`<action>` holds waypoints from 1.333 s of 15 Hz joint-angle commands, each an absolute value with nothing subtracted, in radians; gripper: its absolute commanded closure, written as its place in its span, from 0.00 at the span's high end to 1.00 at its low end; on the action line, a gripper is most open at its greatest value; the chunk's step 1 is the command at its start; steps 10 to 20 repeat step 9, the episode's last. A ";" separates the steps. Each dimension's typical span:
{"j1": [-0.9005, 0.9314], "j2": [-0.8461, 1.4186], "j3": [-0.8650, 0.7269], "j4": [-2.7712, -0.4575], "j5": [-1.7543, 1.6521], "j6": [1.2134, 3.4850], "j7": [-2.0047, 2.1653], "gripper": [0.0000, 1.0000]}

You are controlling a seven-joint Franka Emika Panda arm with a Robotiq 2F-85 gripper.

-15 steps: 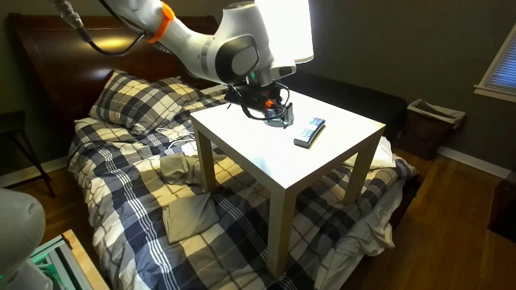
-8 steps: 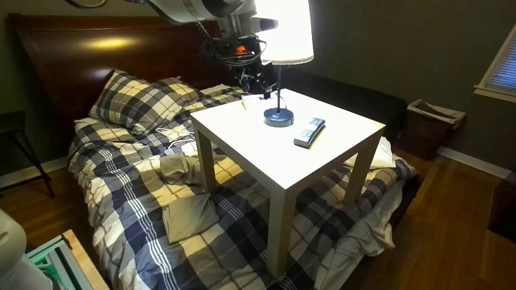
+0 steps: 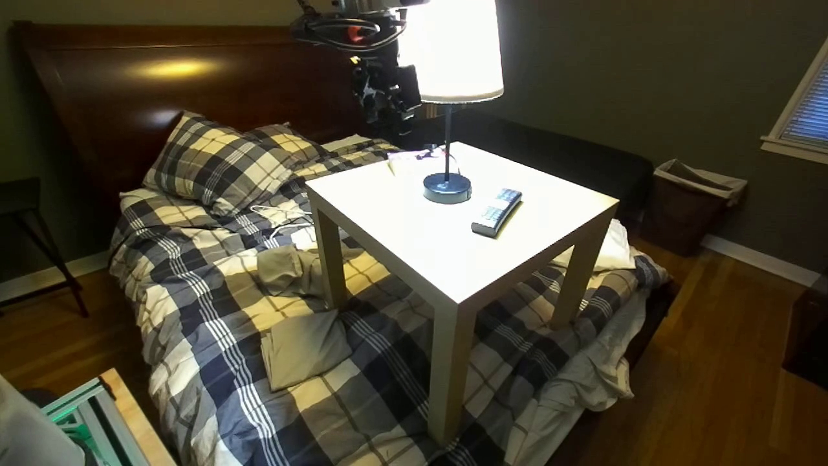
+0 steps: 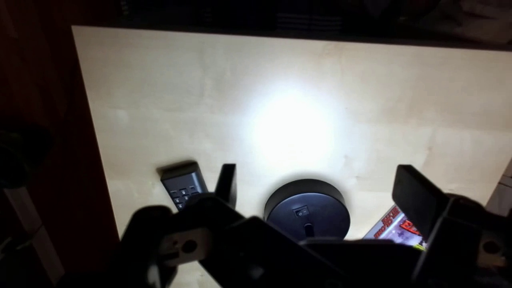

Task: Press the button on the base of the lamp to turn it on

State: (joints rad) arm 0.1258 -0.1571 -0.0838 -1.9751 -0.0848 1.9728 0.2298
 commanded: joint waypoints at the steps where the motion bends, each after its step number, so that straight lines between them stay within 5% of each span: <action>1: 0.075 -0.174 -0.051 -1.950 0.022 1.942 0.178 1.00; 20: 0.049 -0.163 -0.022 -1.950 0.015 1.970 0.186 1.00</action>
